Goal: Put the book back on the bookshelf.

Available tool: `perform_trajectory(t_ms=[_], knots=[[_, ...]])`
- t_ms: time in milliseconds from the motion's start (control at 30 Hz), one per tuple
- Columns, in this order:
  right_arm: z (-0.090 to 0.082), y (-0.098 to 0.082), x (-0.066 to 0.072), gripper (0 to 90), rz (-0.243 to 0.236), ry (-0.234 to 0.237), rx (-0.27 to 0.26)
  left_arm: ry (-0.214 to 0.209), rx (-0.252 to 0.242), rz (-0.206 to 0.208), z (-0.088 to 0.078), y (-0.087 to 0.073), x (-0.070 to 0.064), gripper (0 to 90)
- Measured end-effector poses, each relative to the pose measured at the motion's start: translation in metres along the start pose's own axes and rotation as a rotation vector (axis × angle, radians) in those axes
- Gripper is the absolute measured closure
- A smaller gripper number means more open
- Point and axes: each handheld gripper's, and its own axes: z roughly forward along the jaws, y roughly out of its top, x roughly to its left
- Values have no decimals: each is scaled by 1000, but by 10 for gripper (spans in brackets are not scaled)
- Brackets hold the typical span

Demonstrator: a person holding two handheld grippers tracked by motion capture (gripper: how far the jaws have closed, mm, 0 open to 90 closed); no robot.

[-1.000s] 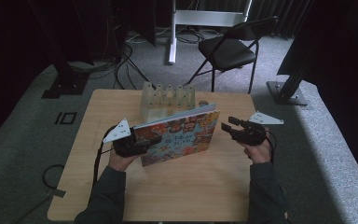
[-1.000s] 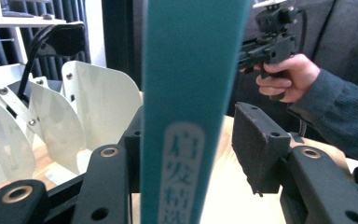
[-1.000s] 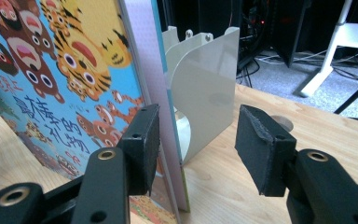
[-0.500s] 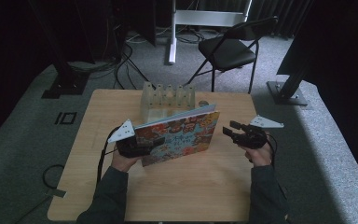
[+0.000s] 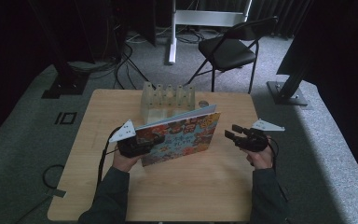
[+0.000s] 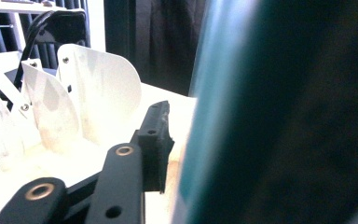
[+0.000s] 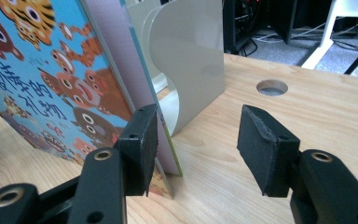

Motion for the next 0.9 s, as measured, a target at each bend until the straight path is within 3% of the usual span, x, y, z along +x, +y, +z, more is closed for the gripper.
perform_trajectory(t_ms=[300,400,633,800,900], knots=[[1,-15,-2,474,11,-22,30,-16,0,16,0,-1,-1,686],[1,-21,-3,473,18,-29,40,2,3,45,1,-1,-5,716],[0,-29,-6,470,25,-44,55,7,-2,66,2,-3,-13,761],[1,-35,-7,454,19,-68,80,44,-21,46,2,-6,-19,802],[1,-38,-8,448,23,-72,87,37,-30,47,2,-7,-21,801]])
